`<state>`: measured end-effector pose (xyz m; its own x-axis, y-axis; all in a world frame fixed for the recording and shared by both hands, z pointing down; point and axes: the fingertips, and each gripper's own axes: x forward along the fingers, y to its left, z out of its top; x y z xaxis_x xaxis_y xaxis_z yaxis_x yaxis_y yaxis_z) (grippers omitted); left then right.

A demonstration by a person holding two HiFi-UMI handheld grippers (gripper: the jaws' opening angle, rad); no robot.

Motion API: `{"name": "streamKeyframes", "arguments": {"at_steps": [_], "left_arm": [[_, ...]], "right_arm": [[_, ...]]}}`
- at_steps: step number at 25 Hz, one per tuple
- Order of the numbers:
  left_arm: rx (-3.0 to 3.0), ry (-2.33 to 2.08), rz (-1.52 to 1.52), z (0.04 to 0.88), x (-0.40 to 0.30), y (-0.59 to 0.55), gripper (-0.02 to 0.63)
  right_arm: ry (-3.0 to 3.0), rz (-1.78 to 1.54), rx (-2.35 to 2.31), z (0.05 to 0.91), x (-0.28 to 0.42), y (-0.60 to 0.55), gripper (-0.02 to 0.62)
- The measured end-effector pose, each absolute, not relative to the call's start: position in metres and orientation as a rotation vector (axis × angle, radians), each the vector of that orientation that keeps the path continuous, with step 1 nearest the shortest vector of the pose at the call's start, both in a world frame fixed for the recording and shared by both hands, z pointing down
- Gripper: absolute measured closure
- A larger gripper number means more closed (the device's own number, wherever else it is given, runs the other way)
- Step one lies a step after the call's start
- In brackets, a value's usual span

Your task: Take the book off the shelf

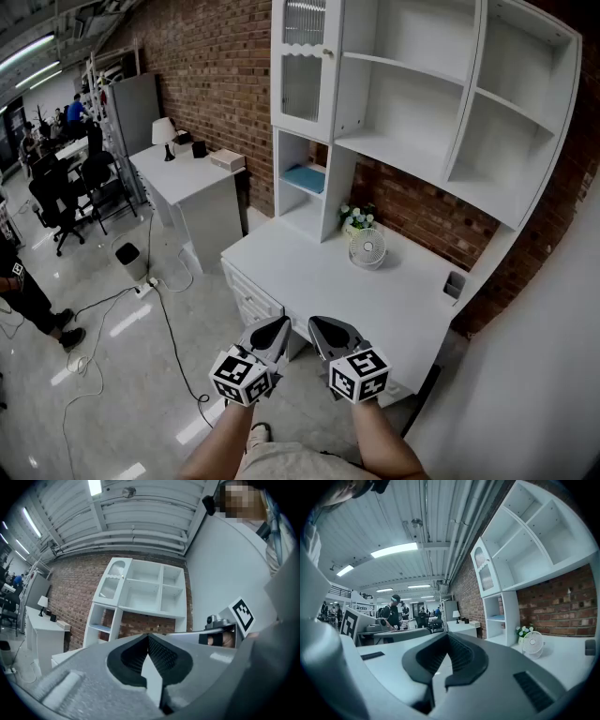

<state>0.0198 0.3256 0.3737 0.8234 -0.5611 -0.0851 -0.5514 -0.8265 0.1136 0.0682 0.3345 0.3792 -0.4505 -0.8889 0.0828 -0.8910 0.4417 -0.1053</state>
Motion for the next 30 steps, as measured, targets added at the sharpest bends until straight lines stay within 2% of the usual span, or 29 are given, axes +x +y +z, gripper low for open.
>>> {"name": "streamKeyframes", "arguments": {"at_steps": [30], "left_arm": [[2.888, -0.889, -0.186, 0.381, 0.033, 0.315, 0.597]], "right_arm": [[-2.716, 0.282, 1.626, 0.384, 0.078, 0.323, 0.578]]}}
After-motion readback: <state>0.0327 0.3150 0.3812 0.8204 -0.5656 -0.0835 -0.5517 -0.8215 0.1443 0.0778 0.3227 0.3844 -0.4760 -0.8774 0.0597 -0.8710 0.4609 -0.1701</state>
